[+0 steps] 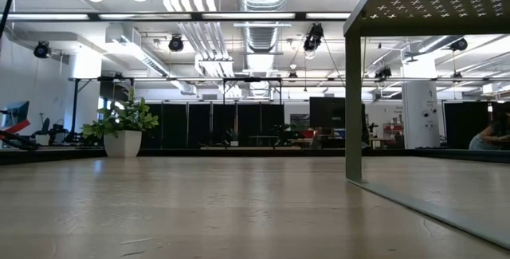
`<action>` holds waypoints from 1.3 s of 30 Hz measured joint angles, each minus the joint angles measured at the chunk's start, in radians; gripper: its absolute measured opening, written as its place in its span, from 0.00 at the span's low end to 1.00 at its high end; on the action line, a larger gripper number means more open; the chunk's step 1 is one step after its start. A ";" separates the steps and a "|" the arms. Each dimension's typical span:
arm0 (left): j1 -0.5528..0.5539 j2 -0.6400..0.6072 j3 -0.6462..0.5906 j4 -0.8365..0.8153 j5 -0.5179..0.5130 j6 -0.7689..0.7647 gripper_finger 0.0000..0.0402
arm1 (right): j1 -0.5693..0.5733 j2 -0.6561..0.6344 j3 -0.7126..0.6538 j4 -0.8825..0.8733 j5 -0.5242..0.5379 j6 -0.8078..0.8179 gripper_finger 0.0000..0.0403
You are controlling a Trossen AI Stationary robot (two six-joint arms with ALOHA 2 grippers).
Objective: Pick & Place Mini shaped plates
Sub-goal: Stack the square plate on the square plates on the shelf, then stack the leaf-shaped plate on the leaf-shaped plates on the shelf
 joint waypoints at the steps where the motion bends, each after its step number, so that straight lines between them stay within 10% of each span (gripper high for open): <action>1: 0.000 -0.001 0.000 0.000 0.047 0.016 0.25 | 0.000 0.000 -0.002 0.000 0.000 -0.002 0.02; 11: 0.068 -0.001 -0.002 -0.019 0.582 0.120 0.25 | 0.000 0.000 -0.072 -0.040 -0.048 0.084 0.02; 27: 0.098 -0.002 -0.003 -0.064 0.595 0.100 0.25 | 0.000 -0.001 -0.097 0.018 -0.064 0.110 0.03; 39: 0.098 -0.003 -0.002 -0.070 0.595 0.096 0.25 | 0.000 -0.001 -0.098 0.019 -0.088 0.109 0.25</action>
